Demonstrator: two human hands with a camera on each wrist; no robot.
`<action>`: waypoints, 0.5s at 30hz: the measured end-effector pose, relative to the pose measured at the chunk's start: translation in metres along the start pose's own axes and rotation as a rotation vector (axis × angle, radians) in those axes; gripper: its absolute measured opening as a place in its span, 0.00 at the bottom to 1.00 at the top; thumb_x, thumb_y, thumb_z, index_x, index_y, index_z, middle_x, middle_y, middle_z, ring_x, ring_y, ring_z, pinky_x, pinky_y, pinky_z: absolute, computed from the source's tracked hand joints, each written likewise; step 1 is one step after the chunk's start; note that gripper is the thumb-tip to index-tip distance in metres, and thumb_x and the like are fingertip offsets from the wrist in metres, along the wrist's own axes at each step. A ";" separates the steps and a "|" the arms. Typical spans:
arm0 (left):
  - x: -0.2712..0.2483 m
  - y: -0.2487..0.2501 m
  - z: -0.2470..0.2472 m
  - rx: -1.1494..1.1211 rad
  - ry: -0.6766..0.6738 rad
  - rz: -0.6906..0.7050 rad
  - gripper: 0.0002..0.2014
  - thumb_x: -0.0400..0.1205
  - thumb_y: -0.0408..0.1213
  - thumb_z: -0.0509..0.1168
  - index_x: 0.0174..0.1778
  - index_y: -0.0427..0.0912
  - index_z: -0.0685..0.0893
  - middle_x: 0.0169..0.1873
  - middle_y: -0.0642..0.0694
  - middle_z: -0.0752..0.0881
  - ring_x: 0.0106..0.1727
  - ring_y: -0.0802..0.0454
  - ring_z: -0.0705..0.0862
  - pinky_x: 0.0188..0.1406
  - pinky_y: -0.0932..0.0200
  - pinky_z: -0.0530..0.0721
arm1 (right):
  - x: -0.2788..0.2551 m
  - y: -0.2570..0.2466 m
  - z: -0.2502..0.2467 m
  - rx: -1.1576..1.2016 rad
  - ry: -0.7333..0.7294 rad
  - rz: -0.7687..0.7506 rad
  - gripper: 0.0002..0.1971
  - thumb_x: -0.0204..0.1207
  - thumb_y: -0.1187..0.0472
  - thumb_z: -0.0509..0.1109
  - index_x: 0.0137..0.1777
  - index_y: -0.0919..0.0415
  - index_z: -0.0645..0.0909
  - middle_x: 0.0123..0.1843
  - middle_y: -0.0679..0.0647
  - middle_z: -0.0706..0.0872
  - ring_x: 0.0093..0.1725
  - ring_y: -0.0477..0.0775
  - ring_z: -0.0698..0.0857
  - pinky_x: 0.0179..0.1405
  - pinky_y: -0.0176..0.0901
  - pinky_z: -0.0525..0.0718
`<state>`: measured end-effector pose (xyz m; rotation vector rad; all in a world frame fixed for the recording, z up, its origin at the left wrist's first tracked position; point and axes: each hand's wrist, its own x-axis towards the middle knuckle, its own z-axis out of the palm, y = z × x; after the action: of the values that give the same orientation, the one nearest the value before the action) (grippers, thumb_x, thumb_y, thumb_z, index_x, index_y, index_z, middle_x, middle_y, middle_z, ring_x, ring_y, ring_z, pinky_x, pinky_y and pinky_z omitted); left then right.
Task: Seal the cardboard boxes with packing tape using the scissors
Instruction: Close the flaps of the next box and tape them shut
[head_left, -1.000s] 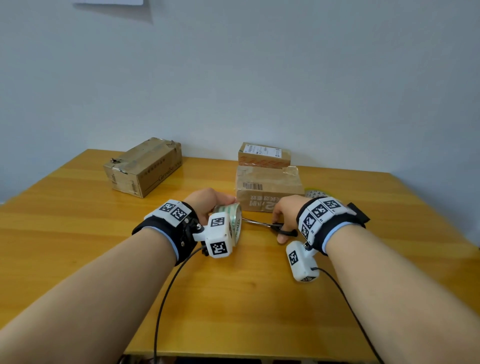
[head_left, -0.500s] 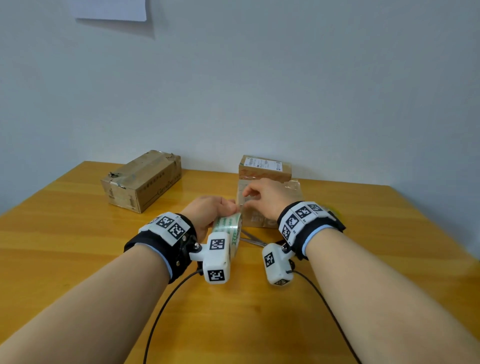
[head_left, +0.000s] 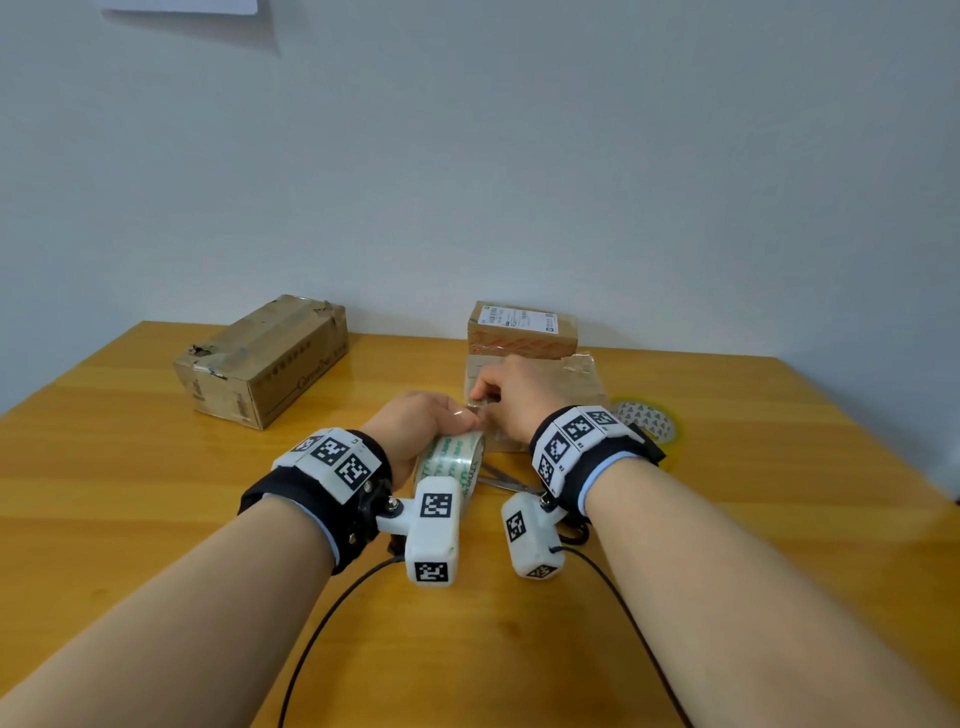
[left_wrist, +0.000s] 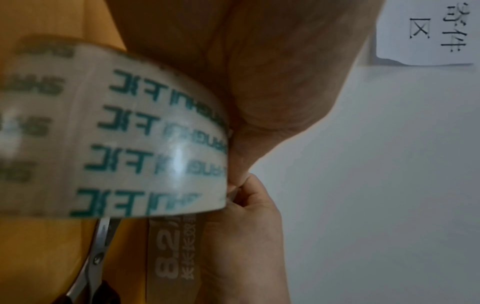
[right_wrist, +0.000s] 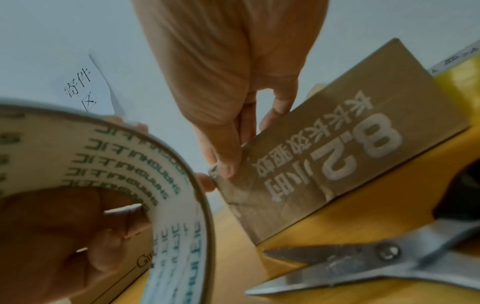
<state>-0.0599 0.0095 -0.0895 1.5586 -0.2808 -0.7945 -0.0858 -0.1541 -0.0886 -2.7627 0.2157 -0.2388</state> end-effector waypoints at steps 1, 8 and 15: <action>0.000 0.001 0.000 0.016 0.010 0.000 0.05 0.81 0.27 0.67 0.39 0.36 0.81 0.36 0.37 0.85 0.34 0.42 0.84 0.40 0.49 0.84 | 0.000 -0.001 0.000 0.001 0.004 -0.003 0.04 0.77 0.60 0.78 0.50 0.52 0.88 0.52 0.46 0.76 0.47 0.50 0.82 0.48 0.45 0.82; 0.008 0.007 -0.006 0.055 0.006 -0.035 0.06 0.80 0.28 0.68 0.39 0.37 0.80 0.38 0.37 0.86 0.37 0.41 0.85 0.51 0.42 0.82 | 0.004 -0.001 0.005 0.010 0.046 0.000 0.07 0.76 0.53 0.77 0.40 0.46 0.82 0.49 0.46 0.75 0.45 0.49 0.81 0.52 0.54 0.86; 0.008 0.014 -0.006 0.026 -0.032 0.034 0.07 0.83 0.28 0.65 0.38 0.38 0.79 0.38 0.38 0.86 0.35 0.42 0.85 0.47 0.45 0.84 | 0.001 -0.001 0.004 0.015 0.058 -0.020 0.06 0.78 0.56 0.76 0.41 0.49 0.82 0.48 0.47 0.75 0.48 0.53 0.80 0.56 0.56 0.84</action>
<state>-0.0465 0.0069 -0.0793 1.5628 -0.3407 -0.7925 -0.0841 -0.1523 -0.0915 -2.7460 0.2008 -0.3242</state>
